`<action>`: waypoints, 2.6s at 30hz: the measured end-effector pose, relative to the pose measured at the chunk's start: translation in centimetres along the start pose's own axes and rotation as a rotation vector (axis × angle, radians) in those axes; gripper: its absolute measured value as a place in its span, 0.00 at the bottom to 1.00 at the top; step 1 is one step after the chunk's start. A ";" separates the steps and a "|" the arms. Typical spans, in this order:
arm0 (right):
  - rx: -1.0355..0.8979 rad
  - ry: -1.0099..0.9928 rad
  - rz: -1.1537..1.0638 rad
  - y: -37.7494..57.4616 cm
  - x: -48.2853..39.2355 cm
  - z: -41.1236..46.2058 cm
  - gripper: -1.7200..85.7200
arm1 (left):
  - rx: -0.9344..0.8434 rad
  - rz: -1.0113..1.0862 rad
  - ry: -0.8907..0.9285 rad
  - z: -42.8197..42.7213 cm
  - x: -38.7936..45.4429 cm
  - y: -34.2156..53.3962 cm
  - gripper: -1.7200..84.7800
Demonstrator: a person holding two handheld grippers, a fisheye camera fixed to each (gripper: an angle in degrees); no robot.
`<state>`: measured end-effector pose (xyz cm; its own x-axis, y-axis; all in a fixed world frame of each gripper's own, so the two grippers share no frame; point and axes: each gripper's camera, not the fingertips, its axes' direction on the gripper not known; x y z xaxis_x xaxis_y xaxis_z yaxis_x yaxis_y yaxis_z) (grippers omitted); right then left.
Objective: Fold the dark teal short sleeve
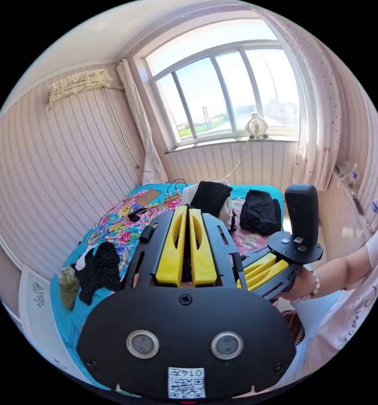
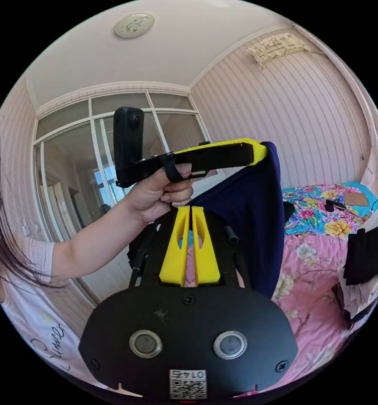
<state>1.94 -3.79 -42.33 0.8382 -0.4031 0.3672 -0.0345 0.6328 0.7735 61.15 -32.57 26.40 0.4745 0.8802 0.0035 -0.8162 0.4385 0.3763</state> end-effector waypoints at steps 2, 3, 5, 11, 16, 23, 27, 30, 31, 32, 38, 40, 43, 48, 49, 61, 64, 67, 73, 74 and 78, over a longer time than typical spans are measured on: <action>-0.005 -0.019 0.039 1.4 0.5 -0.3 0.02 | -0.022 0.055 0.079 1.7 3.0 1.9 0.01; -0.022 -0.013 0.055 2.8 0.6 -0.5 0.02 | -0.027 0.046 0.143 2.8 4.5 3.6 0.01; -0.084 0.004 0.091 5.5 1.0 -0.7 0.02 | -0.056 -0.024 0.248 5.1 6.6 6.8 0.01; -0.391 0.097 0.513 17.5 5.2 -1.5 0.02 | -0.203 -0.339 0.386 10.6 12.3 20.3 0.01; -0.492 0.296 0.649 20.9 5.8 -3.5 0.03 | -0.247 -0.461 0.342 6.8 13.6 26.8 0.01; -0.604 0.398 0.511 18.3 6.3 0.1 0.05 | -0.331 -0.628 0.277 4.1 12.6 30.9 0.06; -0.558 0.442 0.470 16.2 7.9 2.4 0.09 | -0.322 -0.653 0.338 5.0 13.9 29.8 0.09; -0.555 0.545 0.464 15.2 11.0 4.2 0.11 | -0.335 -0.649 0.372 6.4 15.2 28.6 0.12; -0.540 0.558 0.495 14.8 12.7 4.8 0.12 | -0.348 -0.662 0.374 7.3 15.6 28.0 0.13; -0.531 0.558 0.511 14.5 13.4 5.1 0.13 | -0.358 -0.678 0.365 8.0 15.8 27.5 0.13; -0.603 0.635 0.627 13.9 19.2 9.7 0.16 | -0.417 -0.710 0.383 8.5 14.7 26.0 0.04; -0.710 0.687 0.620 13.9 19.7 10.6 0.10 | -0.376 -0.682 0.410 6.1 14.2 25.8 0.02; -0.699 0.604 0.527 12.2 18.2 9.3 0.02 | -0.286 -0.649 0.417 0.2 13.1 26.1 0.01; -0.565 0.386 0.474 9.0 14.2 5.5 0.02 | -0.165 -0.634 0.356 -9.5 10.8 27.0 0.01; -0.539 0.341 0.452 8.4 12.9 4.8 0.02 | -0.150 -0.643 0.332 -11.6 10.4 27.1 0.01; -0.085 -0.337 0.209 0.8 -1.9 -2.2 0.01 | 0.272 -0.590 0.107 -38.5 6.3 24.6 0.01; -0.030 -0.417 0.098 -2.2 -5.0 -2.6 0.01 | 0.338 -0.522 0.036 -44.0 5.0 22.3 0.01; -0.025 -0.354 0.031 -4.9 -6.2 -1.8 0.01 | 0.304 -0.492 -0.035 -46.0 2.1 20.3 0.01; -0.149 -0.044 0.115 -10.1 -1.8 6.0 0.01 | 0.073 -0.513 -0.172 -42.4 -8.7 14.2 0.01; -0.156 -0.018 0.121 -10.9 -1.4 6.7 0.01 | 0.051 -0.503 -0.221 -42.5 -10.9 11.9 0.01; 0.039 0.049 0.034 -18.5 -3.3 7.5 0.01 | 0.183 -0.478 -0.435 -47.7 -14.6 4.8 0.01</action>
<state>-4.29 -19.11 -53.94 0.8621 -0.3482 0.3682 -0.0836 0.6190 0.7809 34.54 -34.67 -15.99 0.8907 0.4267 0.1565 -0.4326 0.6902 0.5801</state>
